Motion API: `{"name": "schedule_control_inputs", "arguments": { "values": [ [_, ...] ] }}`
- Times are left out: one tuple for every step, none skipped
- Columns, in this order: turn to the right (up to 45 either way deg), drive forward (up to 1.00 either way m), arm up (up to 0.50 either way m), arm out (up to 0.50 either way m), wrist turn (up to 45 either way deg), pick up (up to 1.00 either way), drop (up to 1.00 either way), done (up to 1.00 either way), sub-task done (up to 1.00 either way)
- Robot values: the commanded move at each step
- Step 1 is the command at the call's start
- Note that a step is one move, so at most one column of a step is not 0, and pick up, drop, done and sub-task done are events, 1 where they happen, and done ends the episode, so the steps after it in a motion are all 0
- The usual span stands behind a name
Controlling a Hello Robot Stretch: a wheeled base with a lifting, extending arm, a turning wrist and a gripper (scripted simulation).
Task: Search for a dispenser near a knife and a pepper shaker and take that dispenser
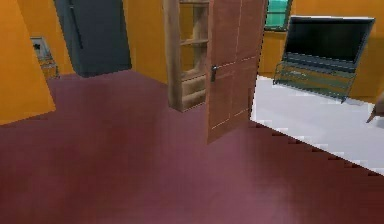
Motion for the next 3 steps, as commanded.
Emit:
{"name": "schedule_control_inputs", "arguments": {
  "values": [
    [-45.0, 0.00, 0.00, 0.00, 0.0, 0.00, 0.00, 0.00, 0.00],
    [-24.0, 0.00, 0.00, 0.00, 0.0, 0.00, 0.00, 0.00, 0.00],
    [0.0, 0.10, 0.00, 0.00, 0.0, 0.00, 0.00, 0.00, 0.00]
  ]
}}
